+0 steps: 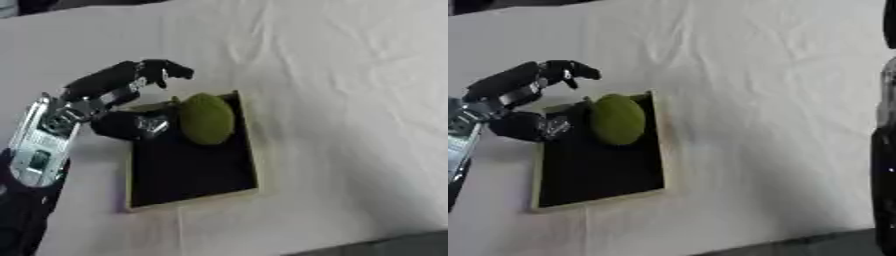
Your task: Pick up objects on the table and place them in the box.
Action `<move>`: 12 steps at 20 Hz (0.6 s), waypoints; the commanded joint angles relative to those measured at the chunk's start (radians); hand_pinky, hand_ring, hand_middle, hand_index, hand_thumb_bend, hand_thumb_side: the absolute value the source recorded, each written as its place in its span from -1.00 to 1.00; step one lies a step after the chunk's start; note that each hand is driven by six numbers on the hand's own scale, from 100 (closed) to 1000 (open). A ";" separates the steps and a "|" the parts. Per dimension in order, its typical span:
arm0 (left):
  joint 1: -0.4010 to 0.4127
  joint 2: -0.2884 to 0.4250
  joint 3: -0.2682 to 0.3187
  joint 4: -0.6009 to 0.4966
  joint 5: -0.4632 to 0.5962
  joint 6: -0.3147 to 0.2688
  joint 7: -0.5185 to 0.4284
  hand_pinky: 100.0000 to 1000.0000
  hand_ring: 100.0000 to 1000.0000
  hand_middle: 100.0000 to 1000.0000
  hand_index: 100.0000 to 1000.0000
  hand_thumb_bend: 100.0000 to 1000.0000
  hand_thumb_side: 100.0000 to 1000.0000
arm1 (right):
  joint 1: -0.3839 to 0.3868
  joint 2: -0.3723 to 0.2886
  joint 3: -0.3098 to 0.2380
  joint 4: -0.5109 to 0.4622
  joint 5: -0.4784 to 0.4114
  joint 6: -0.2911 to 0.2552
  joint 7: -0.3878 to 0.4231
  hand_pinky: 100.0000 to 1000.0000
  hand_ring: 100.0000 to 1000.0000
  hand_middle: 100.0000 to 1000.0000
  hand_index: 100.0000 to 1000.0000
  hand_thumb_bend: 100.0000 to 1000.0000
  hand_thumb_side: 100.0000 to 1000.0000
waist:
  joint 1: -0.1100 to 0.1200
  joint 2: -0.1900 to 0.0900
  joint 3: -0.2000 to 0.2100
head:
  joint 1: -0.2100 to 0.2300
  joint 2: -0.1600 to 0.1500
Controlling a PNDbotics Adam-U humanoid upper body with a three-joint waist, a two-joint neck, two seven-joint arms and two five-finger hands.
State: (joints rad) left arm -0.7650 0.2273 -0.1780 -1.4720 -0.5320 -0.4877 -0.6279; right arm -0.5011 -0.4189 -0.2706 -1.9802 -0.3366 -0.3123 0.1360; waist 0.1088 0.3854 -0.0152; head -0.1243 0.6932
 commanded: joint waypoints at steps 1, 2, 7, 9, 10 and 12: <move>-0.013 0.026 0.018 -0.030 0.031 -0.276 -0.279 0.40 0.76 0.63 0.91 -1.00 0.41 | -0.009 -0.028 -0.006 -0.020 0.009 -0.003 0.000 0.46 0.75 0.08 0.59 -1.00 -0.10 | -0.008 -0.022 0.001 | 0.003 -0.007; -0.013 0.027 0.019 -0.034 0.041 -0.275 -0.279 0.40 0.75 0.62 0.90 -1.00 0.42 | -0.009 -0.028 -0.006 -0.020 0.009 -0.003 0.000 0.46 0.75 0.08 0.59 -1.00 -0.10 | -0.008 -0.023 0.001 | 0.003 -0.007; -0.008 0.040 0.060 -0.093 0.122 -0.228 -0.252 0.28 0.66 0.53 0.84 -1.00 -0.08 | -0.008 -0.028 -0.006 -0.020 0.009 -0.002 0.000 0.46 0.75 0.08 0.58 -1.00 -0.10 | -0.008 -0.023 0.005 | 0.000 -0.011; -0.003 0.061 0.097 -0.140 0.184 -0.185 -0.199 0.23 0.61 0.49 0.82 -1.00 -0.25 | -0.008 -0.029 -0.008 -0.020 0.010 -0.003 -0.001 0.46 0.75 0.08 0.58 -1.00 -0.10 | -0.009 -0.023 0.008 | -0.003 -0.014; 0.003 0.076 0.118 -0.164 0.215 -0.161 -0.164 0.21 0.59 0.46 0.80 -1.00 -0.31 | -0.008 -0.029 -0.009 -0.020 0.010 -0.003 -0.002 0.46 0.75 0.08 0.58 -1.00 -0.10 | -0.009 -0.023 0.009 | -0.006 -0.017; 0.020 0.106 0.155 -0.203 0.270 -0.117 -0.093 0.18 0.56 0.44 0.76 -1.00 -0.36 | -0.008 -0.029 -0.010 -0.020 0.010 -0.004 -0.004 0.46 0.75 0.08 0.58 -1.00 -0.10 | -0.011 -0.021 0.012 | -0.009 -0.021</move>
State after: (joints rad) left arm -0.7349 0.2937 -0.0529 -1.6342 -0.2963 -0.4926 -0.6230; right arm -0.5007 -0.4190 -0.2714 -1.9802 -0.3361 -0.3137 0.1342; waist 0.1071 0.3854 -0.0047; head -0.1300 0.6838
